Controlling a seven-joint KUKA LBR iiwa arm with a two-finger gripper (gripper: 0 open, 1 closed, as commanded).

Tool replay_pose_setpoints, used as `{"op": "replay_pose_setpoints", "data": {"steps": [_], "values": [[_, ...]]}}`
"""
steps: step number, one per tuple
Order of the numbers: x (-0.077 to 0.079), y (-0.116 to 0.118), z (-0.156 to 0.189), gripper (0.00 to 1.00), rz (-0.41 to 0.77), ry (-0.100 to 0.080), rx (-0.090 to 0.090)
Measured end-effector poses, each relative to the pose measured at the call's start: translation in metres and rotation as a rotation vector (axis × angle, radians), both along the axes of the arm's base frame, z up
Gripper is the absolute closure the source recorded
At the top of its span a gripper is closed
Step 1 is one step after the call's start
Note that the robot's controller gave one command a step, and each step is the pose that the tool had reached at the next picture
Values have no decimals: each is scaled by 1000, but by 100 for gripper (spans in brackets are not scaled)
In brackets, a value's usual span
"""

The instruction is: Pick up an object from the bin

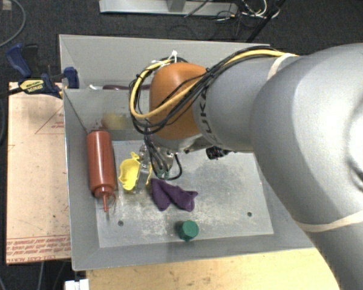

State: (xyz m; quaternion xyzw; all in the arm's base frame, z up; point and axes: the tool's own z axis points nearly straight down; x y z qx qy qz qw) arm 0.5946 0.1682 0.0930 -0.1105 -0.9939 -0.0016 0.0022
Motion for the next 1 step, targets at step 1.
{"op": "replay_pose_setpoints", "data": {"steps": [1], "values": [[3, 1, 17, 100, 0, -11, 3]]}}
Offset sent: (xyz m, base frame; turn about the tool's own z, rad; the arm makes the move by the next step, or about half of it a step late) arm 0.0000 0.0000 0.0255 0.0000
